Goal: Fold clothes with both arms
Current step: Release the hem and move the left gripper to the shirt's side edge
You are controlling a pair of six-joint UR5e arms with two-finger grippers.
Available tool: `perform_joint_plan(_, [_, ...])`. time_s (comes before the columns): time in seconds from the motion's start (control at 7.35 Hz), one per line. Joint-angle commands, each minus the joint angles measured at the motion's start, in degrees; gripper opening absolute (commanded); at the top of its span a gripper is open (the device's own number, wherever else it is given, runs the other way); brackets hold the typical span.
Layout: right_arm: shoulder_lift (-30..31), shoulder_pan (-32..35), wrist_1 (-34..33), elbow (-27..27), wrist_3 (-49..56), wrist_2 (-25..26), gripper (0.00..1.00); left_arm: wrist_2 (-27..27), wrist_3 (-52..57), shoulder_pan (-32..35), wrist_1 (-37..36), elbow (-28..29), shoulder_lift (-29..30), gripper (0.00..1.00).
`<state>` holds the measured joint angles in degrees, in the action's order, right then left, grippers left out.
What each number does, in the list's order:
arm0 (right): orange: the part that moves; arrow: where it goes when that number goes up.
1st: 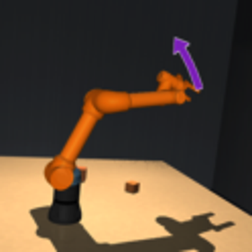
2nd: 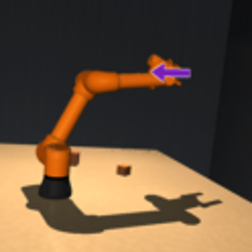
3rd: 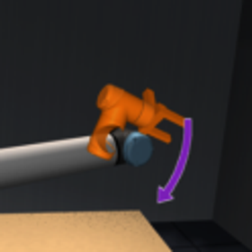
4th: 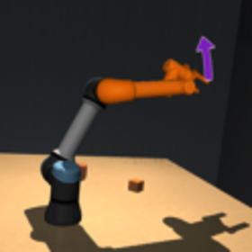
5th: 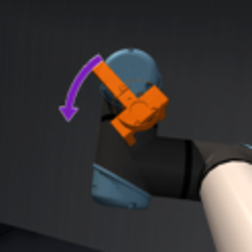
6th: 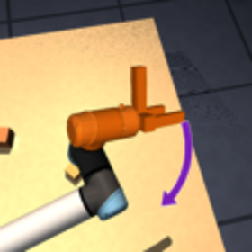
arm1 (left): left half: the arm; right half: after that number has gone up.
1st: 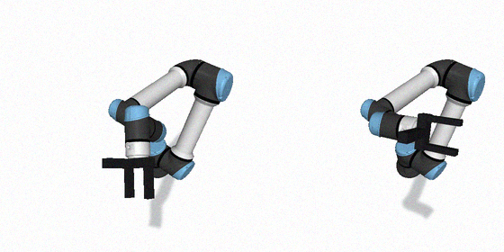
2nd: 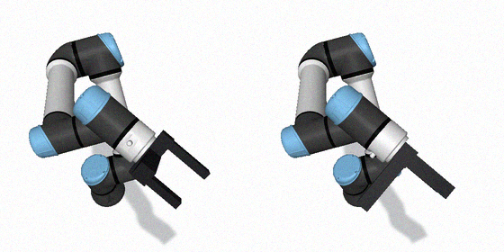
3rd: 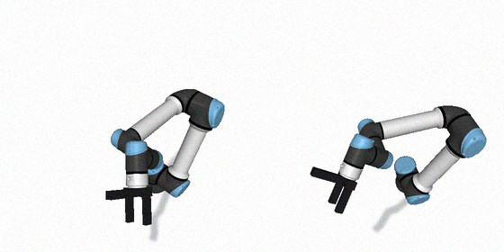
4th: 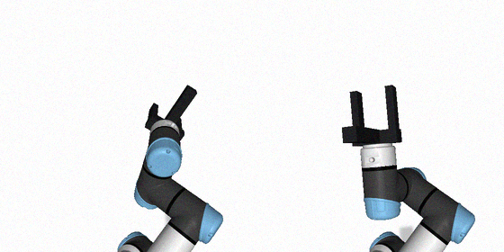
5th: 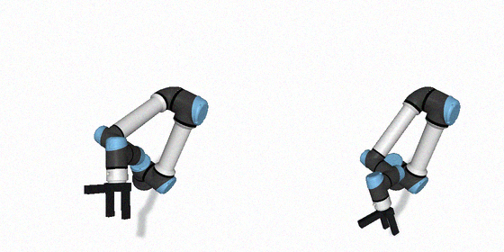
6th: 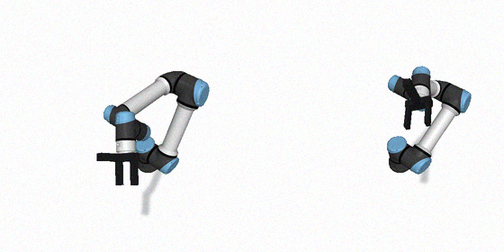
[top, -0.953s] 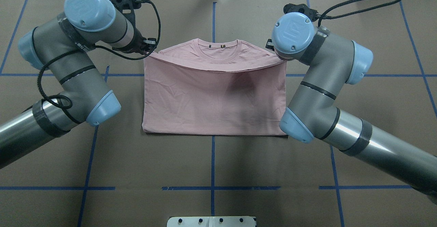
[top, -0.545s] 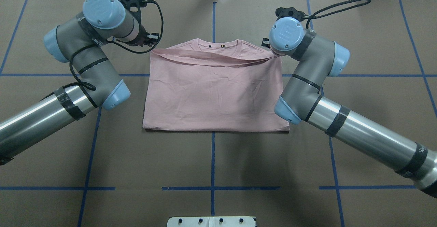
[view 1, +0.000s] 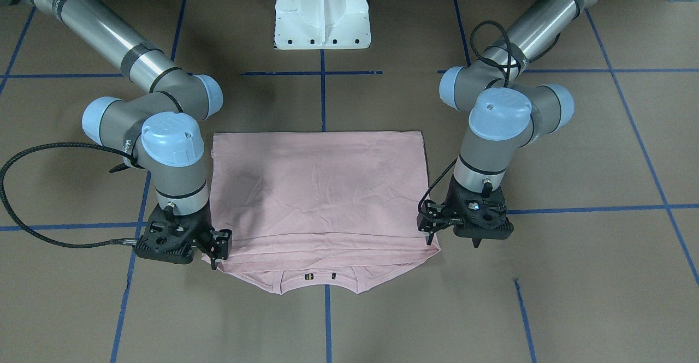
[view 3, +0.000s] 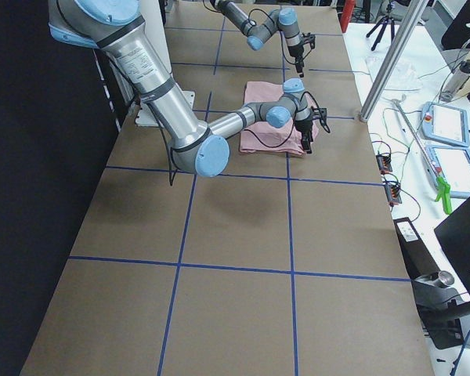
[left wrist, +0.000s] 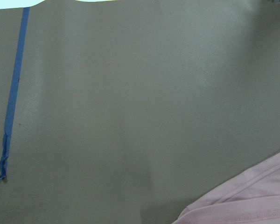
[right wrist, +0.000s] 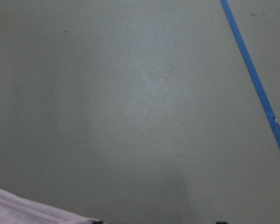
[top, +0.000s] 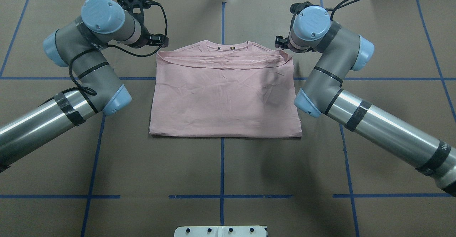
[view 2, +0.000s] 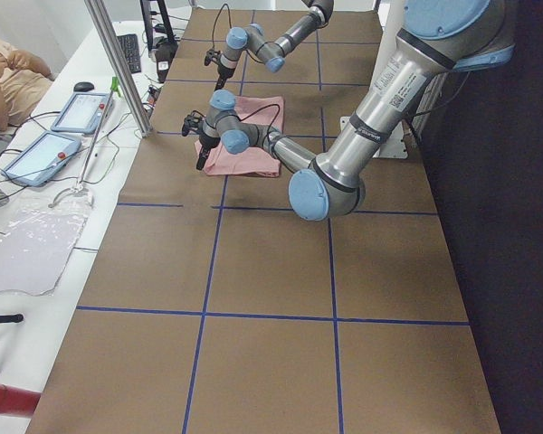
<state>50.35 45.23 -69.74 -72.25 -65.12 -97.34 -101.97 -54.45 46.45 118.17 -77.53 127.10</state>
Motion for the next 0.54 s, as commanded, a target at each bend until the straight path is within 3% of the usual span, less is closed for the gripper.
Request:
perform_joint_plan(0.0, [2.54, 2.83, 0.22, -3.49, 7.27, -6.88, 1.00, -0.68, -0.13, -1.00, -0.57, -10.49, -5.79, 1.00])
perform_joint_plan(0.14, [4.21, 3.54, 0.22, -5.43, 9.81, -8.03, 1.00, -3.82, -0.74, -1.71, -0.31, -14.28, -9.03, 1.00])
perform_joint_plan(0.41, [6.16, 3.72, 0.13, -8.52, 10.98, -8.75, 1.00, -4.20, -2.66, -6.09, 0.04, -22.45, -16.76, 1.00])
